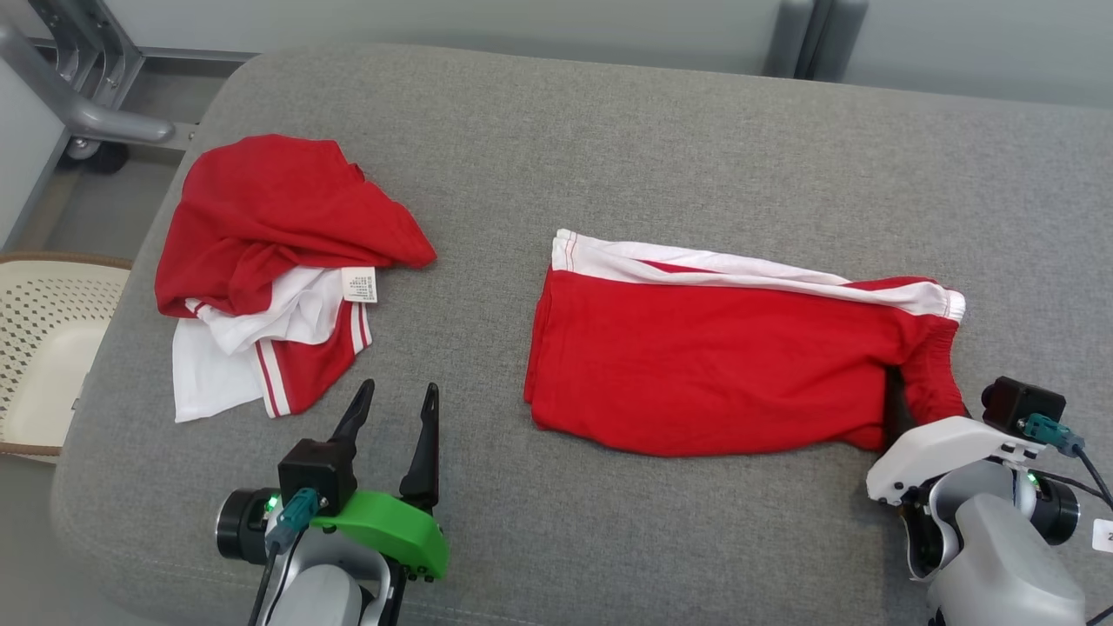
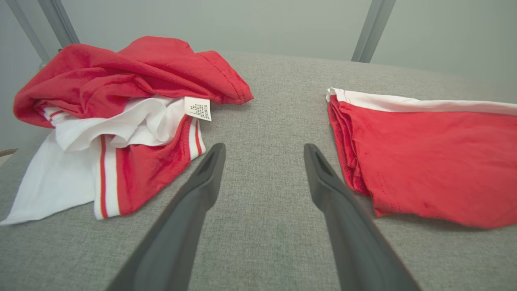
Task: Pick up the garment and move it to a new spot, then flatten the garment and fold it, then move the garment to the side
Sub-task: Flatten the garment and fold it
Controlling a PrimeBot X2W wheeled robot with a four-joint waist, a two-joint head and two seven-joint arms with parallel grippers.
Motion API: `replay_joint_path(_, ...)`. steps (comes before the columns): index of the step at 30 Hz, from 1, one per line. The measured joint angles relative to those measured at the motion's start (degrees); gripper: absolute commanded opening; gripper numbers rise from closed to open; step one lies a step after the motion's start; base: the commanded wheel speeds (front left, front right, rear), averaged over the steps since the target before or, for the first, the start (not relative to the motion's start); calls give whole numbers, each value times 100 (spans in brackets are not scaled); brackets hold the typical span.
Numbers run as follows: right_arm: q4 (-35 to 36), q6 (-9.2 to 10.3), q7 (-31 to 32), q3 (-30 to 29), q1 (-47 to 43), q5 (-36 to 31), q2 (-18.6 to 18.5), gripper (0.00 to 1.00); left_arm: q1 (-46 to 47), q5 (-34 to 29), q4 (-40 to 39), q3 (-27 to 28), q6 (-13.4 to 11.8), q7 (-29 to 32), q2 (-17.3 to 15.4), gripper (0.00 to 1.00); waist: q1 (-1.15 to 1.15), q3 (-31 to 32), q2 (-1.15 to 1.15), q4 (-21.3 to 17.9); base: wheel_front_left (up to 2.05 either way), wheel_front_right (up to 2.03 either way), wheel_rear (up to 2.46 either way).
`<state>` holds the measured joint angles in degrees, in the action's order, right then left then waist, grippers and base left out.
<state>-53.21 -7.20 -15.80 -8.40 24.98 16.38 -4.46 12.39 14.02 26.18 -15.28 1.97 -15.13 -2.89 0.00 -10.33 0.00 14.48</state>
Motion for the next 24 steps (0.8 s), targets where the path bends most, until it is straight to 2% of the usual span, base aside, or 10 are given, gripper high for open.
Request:
replay_joint_path(1,-3,-1,0,58,-1,68,-3,15,0,0,0,3,0,0,0,100,0,11,0,-5,0,0,0)
replay_joint_path(2,2,-1,0,114,-3,123,-9,0,0,-3,0,7,0,0,0,100,0,22,0,-13,0,0,0)
replay_joint_path(10,338,-35,62,237,-205,455,-91,0,-13,-5,-68,-1,13,0,1,100,0,169,0,-180,0,0,0)
replay_joint_path(18,446,-34,68,318,-295,624,-471,0,-107,-13,-222,-231,46,0,3,100,0,386,0,-605,0,0,0)
replay_joint_path(24,609,-30,67,805,-185,711,-613,0,-129,51,-231,-474,34,0,5,100,0,494,0,-915,0,0,0)
